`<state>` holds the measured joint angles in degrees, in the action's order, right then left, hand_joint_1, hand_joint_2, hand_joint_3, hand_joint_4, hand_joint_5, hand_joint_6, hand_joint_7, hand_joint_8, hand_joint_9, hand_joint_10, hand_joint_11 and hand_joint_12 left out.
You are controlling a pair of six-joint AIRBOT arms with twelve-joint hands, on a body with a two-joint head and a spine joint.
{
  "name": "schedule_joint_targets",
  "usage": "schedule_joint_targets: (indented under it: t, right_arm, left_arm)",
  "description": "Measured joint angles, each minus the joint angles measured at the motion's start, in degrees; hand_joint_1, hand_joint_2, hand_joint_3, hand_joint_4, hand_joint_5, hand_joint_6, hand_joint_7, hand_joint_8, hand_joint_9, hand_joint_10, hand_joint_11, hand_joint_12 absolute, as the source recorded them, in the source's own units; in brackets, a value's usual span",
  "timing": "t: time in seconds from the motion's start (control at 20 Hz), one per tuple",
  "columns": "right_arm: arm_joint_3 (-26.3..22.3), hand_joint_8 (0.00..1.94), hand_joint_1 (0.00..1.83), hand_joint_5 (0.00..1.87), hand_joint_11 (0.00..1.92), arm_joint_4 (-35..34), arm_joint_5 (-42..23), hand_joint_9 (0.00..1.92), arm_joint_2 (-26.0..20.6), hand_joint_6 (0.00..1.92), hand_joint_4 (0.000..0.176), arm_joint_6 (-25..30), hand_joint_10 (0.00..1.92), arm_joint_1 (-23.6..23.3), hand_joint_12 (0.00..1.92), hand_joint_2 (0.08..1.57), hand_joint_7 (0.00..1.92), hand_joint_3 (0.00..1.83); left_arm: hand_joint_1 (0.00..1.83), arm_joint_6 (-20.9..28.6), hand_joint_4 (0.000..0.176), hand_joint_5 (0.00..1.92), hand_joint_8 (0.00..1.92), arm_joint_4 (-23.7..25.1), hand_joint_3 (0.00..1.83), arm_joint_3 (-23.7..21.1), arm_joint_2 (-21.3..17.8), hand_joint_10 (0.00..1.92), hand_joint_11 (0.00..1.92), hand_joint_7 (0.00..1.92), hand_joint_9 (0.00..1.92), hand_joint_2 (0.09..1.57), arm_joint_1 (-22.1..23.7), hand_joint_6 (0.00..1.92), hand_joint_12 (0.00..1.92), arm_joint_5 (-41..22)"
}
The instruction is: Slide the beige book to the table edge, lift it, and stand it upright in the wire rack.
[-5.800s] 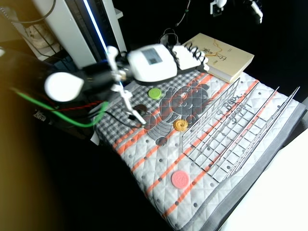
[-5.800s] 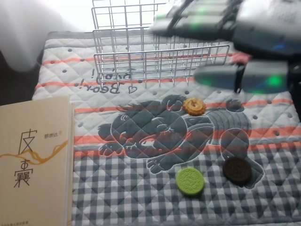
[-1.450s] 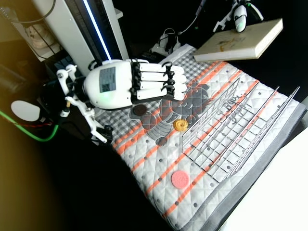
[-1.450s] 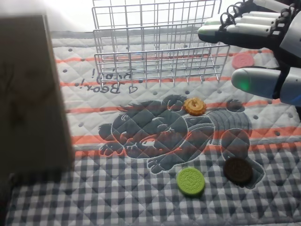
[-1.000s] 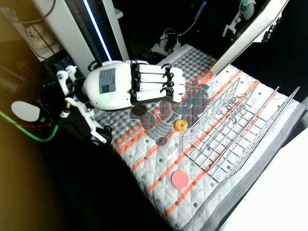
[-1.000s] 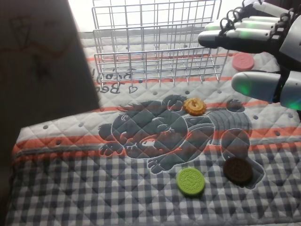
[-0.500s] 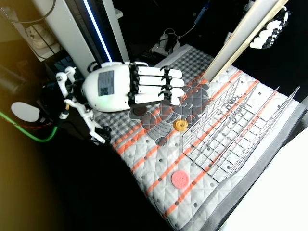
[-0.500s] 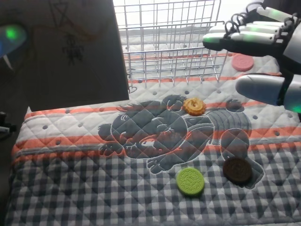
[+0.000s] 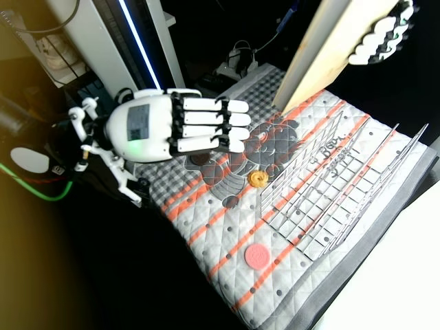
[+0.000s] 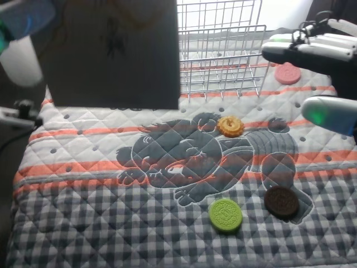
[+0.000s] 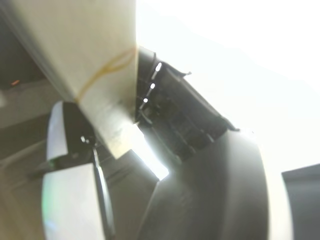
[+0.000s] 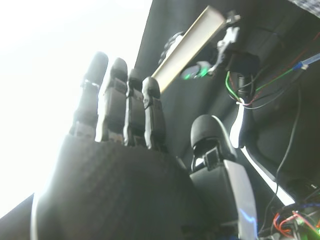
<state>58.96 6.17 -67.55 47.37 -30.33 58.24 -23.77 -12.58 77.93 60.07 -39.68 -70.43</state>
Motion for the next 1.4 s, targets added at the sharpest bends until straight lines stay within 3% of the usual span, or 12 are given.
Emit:
schedule_joint_targets:
  t: [0.2,0.4,0.55,0.6,0.65,0.75,0.9,1.1,1.35,1.4]
  right_arm:
    - [0.0,0.00,0.00,0.29,0.04,-2.1,-1.8,0.30,0.0,0.00,0.000,-0.3,0.00,1.2,0.76,1.42,0.27,0.00]
    - [0.0,0.00,0.00,0.31,0.09,-2.4,-2.1,0.40,0.6,0.00,0.000,-0.3,0.00,1.4,1.04,1.48,0.34,0.00]
    - [0.0,0.01,0.00,0.37,0.14,-2.5,-2.2,0.44,0.9,0.01,0.000,-0.4,0.01,2.0,1.01,1.41,0.40,0.00]
    - [0.1,0.00,0.00,0.36,0.12,-2.8,-2.0,0.43,1.0,0.00,0.000,-0.3,0.01,2.0,0.99,1.41,0.39,0.00]
    - [0.3,0.00,0.00,0.37,0.12,-2.9,-2.1,0.43,1.0,0.00,0.000,-0.4,0.01,2.0,0.99,1.42,0.39,0.00]
    - [0.4,0.00,0.00,0.37,0.13,-3.7,-2.1,0.42,1.2,0.00,0.000,-0.4,0.00,2.1,0.95,1.42,0.39,0.00]
    - [0.3,0.00,0.00,0.36,0.15,-3.4,-2.0,0.41,1.5,0.00,0.000,-0.4,0.00,2.2,0.89,1.40,0.38,0.00]
    - [0.4,0.00,0.00,0.35,0.20,-4.0,-2.2,0.42,1.5,0.00,0.000,-0.4,0.00,2.2,0.82,1.40,0.37,0.00]
    - [0.4,0.00,0.00,0.36,0.16,-4.1,-2.5,0.41,1.8,0.00,0.000,-0.4,0.00,2.2,0.87,1.40,0.39,0.00]
    - [0.5,0.00,0.00,0.37,0.17,-4.3,-2.5,0.42,2.0,0.00,0.000,-0.4,0.01,2.2,0.88,1.39,0.39,0.00]
  left_arm:
    - [1.40,-0.3,0.000,1.05,0.74,2.1,0.00,2.2,2.5,0.95,1.21,1.10,1.16,1.04,5.4,0.67,0.78,1.7]
    - [1.40,-1.9,0.000,1.14,0.75,4.5,0.00,5.0,4.7,1.02,1.12,1.11,1.12,1.04,12.1,0.49,0.97,4.3]
    - [1.41,-2.4,0.000,1.12,0.61,5.7,0.00,6.4,6.2,1.01,1.14,1.17,1.13,1.03,15.7,0.56,0.98,7.1]
    - [1.40,-3.4,0.000,1.08,0.66,6.1,0.00,6.6,6.3,1.05,1.13,1.16,1.11,1.04,16.8,0.60,0.97,8.0]
    - [1.32,-4.0,0.000,1.17,0.69,6.1,0.00,7.0,6.6,0.72,1.16,1.24,1.27,1.02,17.5,0.52,0.97,8.3]
    - [1.31,-5.3,0.000,1.18,0.69,5.2,0.00,7.5,7.0,0.41,1.18,1.27,1.40,1.02,18.7,0.48,0.99,8.9]
    - [1.31,-6.5,0.000,1.17,0.79,4.1,0.00,7.5,7.0,0.38,1.17,1.23,1.45,1.03,18.7,0.46,1.02,8.9]
    - [1.31,-9.7,0.000,1.25,0.78,3.1,0.00,7.2,7.0,0.41,1.20,1.24,1.48,1.02,18.6,0.33,1.04,8.7]
    - [1.31,-15.0,0.000,1.22,0.59,1.0,0.00,7.2,7.0,0.41,1.22,1.31,1.48,1.01,18.7,0.44,1.05,9.0]
    - [1.39,-17.3,0.000,1.15,0.47,-0.3,0.01,7.2,7.1,0.92,1.20,1.26,1.21,1.02,18.7,0.50,1.08,9.4]
